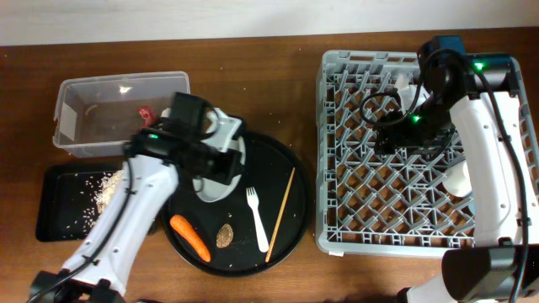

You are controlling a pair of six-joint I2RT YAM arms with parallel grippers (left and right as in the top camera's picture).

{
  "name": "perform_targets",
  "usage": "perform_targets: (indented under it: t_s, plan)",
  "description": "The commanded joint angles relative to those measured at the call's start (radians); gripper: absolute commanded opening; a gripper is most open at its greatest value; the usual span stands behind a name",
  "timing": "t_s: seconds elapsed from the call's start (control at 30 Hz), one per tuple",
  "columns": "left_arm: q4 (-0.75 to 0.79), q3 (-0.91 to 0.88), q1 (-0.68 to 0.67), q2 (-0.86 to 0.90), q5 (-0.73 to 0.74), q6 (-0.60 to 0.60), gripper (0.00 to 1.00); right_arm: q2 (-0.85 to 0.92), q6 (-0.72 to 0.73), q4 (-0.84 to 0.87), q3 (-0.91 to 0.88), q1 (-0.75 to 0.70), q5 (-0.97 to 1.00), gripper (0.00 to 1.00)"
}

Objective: Sort waste into correct bins and load items into the dishwasher rack
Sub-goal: 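Return the empty plate to the round black tray with left gripper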

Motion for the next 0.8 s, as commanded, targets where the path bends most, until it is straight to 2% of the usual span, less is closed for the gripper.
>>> perform_targets:
  t_s: [0.0,0.1,0.3,0.33,0.4,0.47,0.53,0.67,0.77]
  plan:
    - [0.044,0.000,-0.111,0.061,-0.189,-0.107,0.00,0.000,0.000,0.000,0.002,-0.004,0.012,0.70]
    - [0.084,0.000,-0.167,0.118,-0.189,-0.118,0.00,0.000,0.000,0.000,0.002,-0.004,0.012,0.70]
    - [0.100,0.000,-0.196,0.175,-0.188,-0.121,0.01,0.000,0.000,-0.001,0.002,-0.004,0.012,0.70]
    - [0.100,0.000,-0.198,0.175,-0.188,-0.121,0.05,0.000,0.000,-0.001,0.002,-0.004,0.012,0.70]
    - [0.101,0.000,-0.198,0.175,-0.188,-0.121,0.20,0.000,0.000,-0.001,0.002,-0.004,0.012,0.70]
    - [0.101,0.000,-0.198,0.175,-0.185,-0.121,0.27,0.000,0.000,-0.001,0.002,-0.004,0.012,0.70]
    - [0.096,0.003,-0.198,0.171,-0.181,-0.121,0.39,0.000,0.000,-0.001,0.002,-0.004,0.012,0.71]
    - [-0.001,0.060,-0.174,0.126,-0.186,-0.121,0.40,0.000,0.000,-0.001,0.002,-0.004,0.011,0.84]
    - [-0.097,0.100,-0.103,0.045,-0.224,-0.121,0.40,0.000,0.000,0.000,0.002,-0.004,-0.009,0.93]
